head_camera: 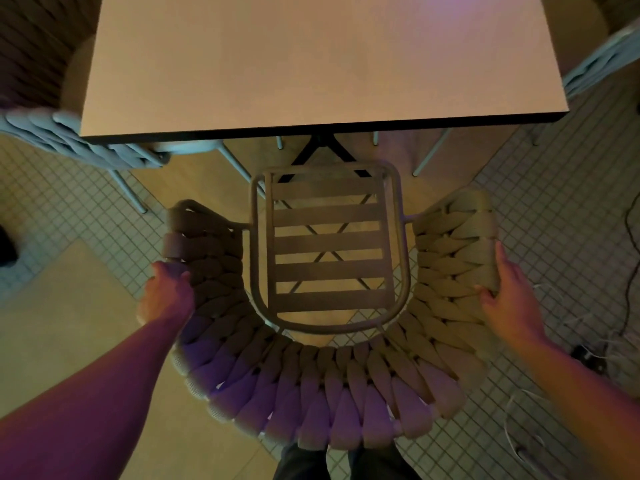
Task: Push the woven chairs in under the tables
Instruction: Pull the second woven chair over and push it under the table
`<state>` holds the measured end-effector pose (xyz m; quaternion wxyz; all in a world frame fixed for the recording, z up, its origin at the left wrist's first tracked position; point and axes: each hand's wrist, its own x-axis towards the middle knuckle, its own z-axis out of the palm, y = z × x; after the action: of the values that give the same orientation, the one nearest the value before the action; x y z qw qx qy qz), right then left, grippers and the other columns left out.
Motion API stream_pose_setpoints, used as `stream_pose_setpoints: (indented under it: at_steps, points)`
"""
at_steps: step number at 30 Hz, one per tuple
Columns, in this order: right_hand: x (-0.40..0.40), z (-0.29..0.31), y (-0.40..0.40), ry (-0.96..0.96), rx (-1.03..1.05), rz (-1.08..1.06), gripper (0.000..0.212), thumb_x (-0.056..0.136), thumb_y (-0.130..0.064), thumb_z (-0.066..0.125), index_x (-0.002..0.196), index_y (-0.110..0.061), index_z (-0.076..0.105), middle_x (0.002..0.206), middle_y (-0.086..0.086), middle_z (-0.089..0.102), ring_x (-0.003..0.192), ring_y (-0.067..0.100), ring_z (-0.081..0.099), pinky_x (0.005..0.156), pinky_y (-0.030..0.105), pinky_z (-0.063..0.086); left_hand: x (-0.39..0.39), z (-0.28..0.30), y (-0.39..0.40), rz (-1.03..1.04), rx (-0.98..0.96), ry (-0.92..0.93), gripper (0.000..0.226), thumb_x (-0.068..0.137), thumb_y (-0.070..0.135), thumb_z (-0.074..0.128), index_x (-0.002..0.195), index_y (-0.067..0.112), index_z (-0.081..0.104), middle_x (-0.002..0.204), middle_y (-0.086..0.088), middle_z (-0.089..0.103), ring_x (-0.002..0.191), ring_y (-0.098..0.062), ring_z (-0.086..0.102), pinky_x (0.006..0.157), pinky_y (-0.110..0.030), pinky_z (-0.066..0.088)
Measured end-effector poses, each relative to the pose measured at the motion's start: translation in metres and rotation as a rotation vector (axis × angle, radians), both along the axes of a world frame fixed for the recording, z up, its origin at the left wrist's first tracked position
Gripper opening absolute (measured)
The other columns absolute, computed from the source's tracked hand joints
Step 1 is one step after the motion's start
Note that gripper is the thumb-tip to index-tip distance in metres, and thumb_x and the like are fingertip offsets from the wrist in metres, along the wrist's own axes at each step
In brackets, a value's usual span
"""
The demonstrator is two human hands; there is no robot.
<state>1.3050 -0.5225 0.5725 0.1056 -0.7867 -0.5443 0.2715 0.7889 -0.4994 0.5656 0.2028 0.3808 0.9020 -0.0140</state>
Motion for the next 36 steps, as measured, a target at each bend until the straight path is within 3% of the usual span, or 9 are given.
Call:
stream_pose_setpoints:
  at_steps: [9, 13, 16, 23, 26, 30, 33, 36]
  points:
    - [-0.007, 0.000, -0.001, -0.059, -0.049, -0.008, 0.086, 0.090, -0.010, 0.055, 0.154, -0.029, 0.001, 0.143, 0.016, 0.039, 0.110, 0.038, 0.054, 0.078, 0.046, 0.049, -0.001, -0.003, 0.000, 0.035, 0.004, -0.032, 0.037, 0.090, 0.034, 0.049, 0.112, 0.007, 0.037, 0.115, -0.035, 0.057, 0.104, -0.054, 0.056, 0.078, -0.052, 0.041]
    - [-0.011, 0.003, -0.005, -0.045, -0.074, -0.045, 0.084, 0.092, -0.020, 0.056, 0.154, -0.028, 0.000, 0.145, 0.016, 0.036, 0.112, 0.038, 0.053, 0.083, 0.048, 0.048, -0.008, -0.003, 0.003, 0.045, -0.013, -0.071, 0.044, 0.088, 0.035, 0.052, 0.117, 0.005, 0.039, 0.116, -0.035, 0.058, 0.106, -0.053, 0.056, 0.080, -0.050, 0.042]
    - [-0.020, 0.008, -0.015, -0.019, -0.053, -0.110, 0.080, 0.091, -0.031, 0.058, 0.154, -0.020, 0.009, 0.150, 0.015, 0.031, 0.128, 0.036, 0.043, 0.094, 0.050, 0.043, -0.008, 0.002, 0.002, 0.054, -0.002, -0.087, 0.049, 0.086, 0.037, 0.053, 0.119, 0.002, 0.043, 0.117, -0.034, 0.058, 0.106, -0.051, 0.056, 0.077, -0.046, 0.040]
    - [-0.042, 0.025, -0.057, -0.038, -0.062, -0.173, 0.071, 0.092, -0.037, 0.055, 0.152, -0.019, 0.020, 0.150, 0.014, 0.033, 0.133, 0.038, 0.036, 0.099, 0.052, 0.040, 0.027, 0.034, -0.018, -0.273, 0.102, 0.055, 0.055, 0.089, 0.044, 0.051, 0.130, 0.008, 0.048, 0.130, -0.023, 0.049, 0.120, -0.045, 0.045, 0.097, -0.056, 0.037]
    - [-0.041, 0.037, -0.064, 0.000, -0.059, -0.191, 0.066, 0.093, -0.041, 0.052, 0.149, -0.020, 0.026, 0.147, 0.014, 0.039, 0.128, 0.037, 0.044, 0.097, 0.048, 0.043, 0.063, 0.046, -0.012, -0.352, 0.151, -0.133, 0.056, 0.090, 0.047, 0.051, 0.134, 0.013, 0.050, 0.132, -0.018, 0.052, 0.121, -0.037, 0.051, 0.098, -0.053, 0.042]
    - [-0.025, 0.054, -0.077, -0.007, -0.032, -0.120, 0.063, 0.093, -0.045, 0.049, 0.147, -0.017, 0.033, 0.145, 0.009, 0.044, 0.129, 0.029, 0.045, 0.098, 0.042, 0.041, 0.127, 0.058, -0.021, -0.522, 0.046, -0.394, 0.056, 0.091, 0.046, 0.053, 0.136, 0.014, 0.051, 0.135, -0.015, 0.052, 0.119, -0.033, 0.055, 0.098, -0.047, 0.045]
    - [-0.006, 0.059, -0.085, 0.012, -0.036, -0.117, 0.065, 0.093, -0.050, 0.046, 0.148, -0.018, 0.033, 0.150, 0.006, 0.041, 0.135, 0.024, 0.038, 0.104, 0.039, 0.035, 0.177, 0.068, -0.032, -0.622, 0.012, -0.455, 0.056, 0.090, 0.044, 0.056, 0.138, 0.015, 0.049, 0.139, -0.011, 0.051, 0.124, -0.029, 0.052, 0.102, -0.039, 0.042]
    - [0.022, 0.061, -0.086, 0.097, -0.068, -0.124, 0.069, 0.091, -0.057, 0.043, 0.150, -0.023, 0.029, 0.152, 0.004, 0.038, 0.138, 0.021, 0.035, 0.106, 0.040, 0.033, 0.228, 0.078, -0.030, -0.699, 0.005, -0.452, 0.059, 0.089, 0.047, 0.056, 0.140, 0.018, 0.047, 0.141, -0.009, 0.049, 0.129, -0.028, 0.048, 0.104, -0.043, 0.040]
